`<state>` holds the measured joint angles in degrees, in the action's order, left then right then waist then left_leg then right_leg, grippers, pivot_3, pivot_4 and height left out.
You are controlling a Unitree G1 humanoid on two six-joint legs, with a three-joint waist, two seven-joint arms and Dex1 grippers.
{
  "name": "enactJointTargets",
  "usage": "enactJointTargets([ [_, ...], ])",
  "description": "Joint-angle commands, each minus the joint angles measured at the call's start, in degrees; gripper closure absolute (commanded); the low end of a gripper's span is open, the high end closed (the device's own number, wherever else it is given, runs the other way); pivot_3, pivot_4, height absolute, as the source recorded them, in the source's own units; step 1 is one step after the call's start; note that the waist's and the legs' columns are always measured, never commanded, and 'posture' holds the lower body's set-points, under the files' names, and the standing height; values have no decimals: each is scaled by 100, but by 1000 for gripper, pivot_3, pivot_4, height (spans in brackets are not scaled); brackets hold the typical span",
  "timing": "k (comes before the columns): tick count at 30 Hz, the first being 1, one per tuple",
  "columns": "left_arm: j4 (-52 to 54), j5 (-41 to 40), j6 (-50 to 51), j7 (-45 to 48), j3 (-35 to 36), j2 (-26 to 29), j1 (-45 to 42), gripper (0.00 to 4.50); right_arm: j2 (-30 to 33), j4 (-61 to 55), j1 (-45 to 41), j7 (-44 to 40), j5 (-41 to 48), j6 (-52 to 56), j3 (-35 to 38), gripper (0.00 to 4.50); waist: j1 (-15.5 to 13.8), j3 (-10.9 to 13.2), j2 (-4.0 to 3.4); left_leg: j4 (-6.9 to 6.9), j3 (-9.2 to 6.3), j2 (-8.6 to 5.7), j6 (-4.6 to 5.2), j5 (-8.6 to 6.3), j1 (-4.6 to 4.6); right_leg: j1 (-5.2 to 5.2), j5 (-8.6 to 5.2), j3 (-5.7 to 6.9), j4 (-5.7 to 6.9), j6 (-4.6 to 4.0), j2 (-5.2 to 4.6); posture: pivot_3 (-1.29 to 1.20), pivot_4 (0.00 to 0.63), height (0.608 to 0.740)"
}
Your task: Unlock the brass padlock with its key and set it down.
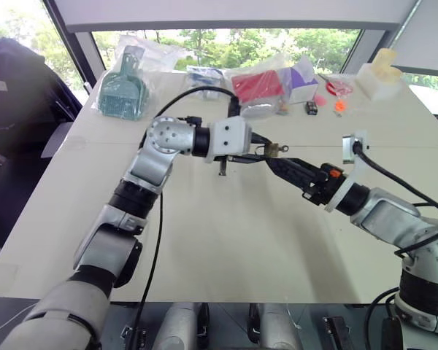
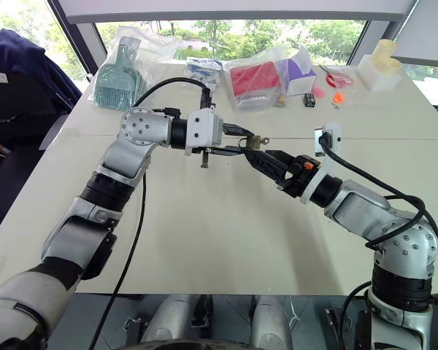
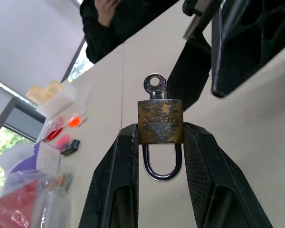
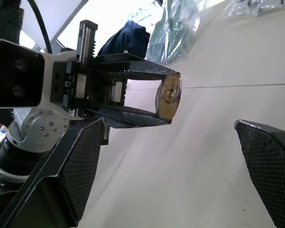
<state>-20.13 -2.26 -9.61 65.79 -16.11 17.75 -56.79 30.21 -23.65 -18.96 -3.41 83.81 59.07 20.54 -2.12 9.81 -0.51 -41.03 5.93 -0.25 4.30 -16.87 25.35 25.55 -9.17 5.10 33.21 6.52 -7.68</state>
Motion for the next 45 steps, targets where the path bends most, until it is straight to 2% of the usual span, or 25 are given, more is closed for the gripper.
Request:
enactJointTargets([
  [1,208,-54,-98,-63,84,44,-54,3762,7,-32,-134,157,422,-289,83,0,0,0,0,0,0,0,0,0,0,0,0,0,0,0,0,0,150,735],
  [7,222,-69,-100,-71,67,43,-28,3762,63,-54,-160,360,719,-524,-36,0,-1,0,0,0,0,0,0,0,0,-2,2,0,-1,5,1,0,150,735],
  [8,224,-71,-99,-77,69,38,-28,3762,60,-61,-163,392,759,-564,-52,522,1,0,0,0,0,0,1,0,0,-2,2,0,-1,5,1,0,150,735],
  [10,228,-74,-100,-79,71,35,-27,3762,94,-85,-150,423,790,-615,-102,1268,0,0,0,0,0,0,1,0,0,-2,2,0,-1,5,1,0,150,735],
  [14,257,-92,-95,-95,91,26,-44,3762,110,-127,-113,500,839,-713,-200,3242,-2,0,0,0,1,0,0,0,0,-2,2,0,-1,5,1,0,150,735],
  [16,289,-103,-91,-96,93,36,-35,3762,109,-134,-99,532,890,-778,-218,4400,-1,0,0,0,1,0,1,0,0,-2,2,0,-1,5,1,0,150,735],
  [27,425,18,-371,-380,86,49,19,3762,134,-66,-10,599,934,-981,-262,4463,-1,0,0,0,1,0,1,0,-1,-3,2,0,-1,5,1,0,150,735],
  [33,574,210,-749,-963,105,-137,59,3762,-181,143,-18,922,873,-1337,-292,4463,2,0,0,0,1,0,1,0,-2,-4,3,0,-1,6,1,0,150,735],
  [45,490,851,-1920,-1674,-33,-122,129,3762,-609,172,-7,1323,1125,-1750,-353,4463,-3,0,0,0,2,0,0,0,-2,-5,3,0,-1,6,2,0,150,735],
])
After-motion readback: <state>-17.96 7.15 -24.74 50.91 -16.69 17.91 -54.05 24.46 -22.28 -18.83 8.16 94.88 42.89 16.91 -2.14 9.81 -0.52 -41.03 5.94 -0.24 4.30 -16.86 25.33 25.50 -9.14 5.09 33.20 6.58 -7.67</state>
